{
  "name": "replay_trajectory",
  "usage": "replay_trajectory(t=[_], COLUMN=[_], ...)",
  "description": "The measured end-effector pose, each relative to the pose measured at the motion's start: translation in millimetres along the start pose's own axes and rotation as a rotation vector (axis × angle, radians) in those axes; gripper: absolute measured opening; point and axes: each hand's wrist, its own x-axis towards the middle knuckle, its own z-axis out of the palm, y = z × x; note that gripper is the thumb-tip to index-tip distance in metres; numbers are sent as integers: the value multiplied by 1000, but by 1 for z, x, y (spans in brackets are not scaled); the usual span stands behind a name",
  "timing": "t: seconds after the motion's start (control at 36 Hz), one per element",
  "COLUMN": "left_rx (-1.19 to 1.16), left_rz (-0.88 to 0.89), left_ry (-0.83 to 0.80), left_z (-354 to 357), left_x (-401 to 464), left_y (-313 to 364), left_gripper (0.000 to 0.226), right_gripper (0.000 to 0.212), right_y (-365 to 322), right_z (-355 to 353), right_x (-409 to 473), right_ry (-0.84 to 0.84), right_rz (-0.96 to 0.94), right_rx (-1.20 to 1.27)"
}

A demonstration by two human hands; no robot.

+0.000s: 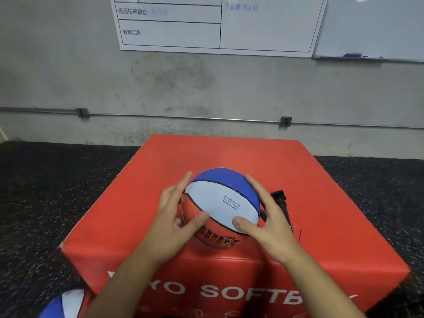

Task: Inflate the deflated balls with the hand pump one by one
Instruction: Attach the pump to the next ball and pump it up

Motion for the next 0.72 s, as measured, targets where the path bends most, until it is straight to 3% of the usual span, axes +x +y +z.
replay_trajectory(t=[0.17,0.31,0.47,0.58,0.72], left_rx=[27,3,-9,79,222], left_rz=[24,12,-62,-102,-127], left_ry=[12,174,374,510,590], left_z=[-19,-44,-103,-148,-196], left_x=[-58,-115,-192,-250,-326], left_y=[20,42,46,46,47], left_gripper=[108,100,96,94,91], right_gripper=[95,97,99,101,121], right_y=[-47,-81,-115,-132,-160], right_z=[9,37,110,169,240], right_x=[-33,-63,-96,-118,-152], right_ry=[-138,-199,-242,-386,-530], right_rz=[-170,-224,-167,-129,-159], right_rx=[-190,-170,-114,-115,-90])
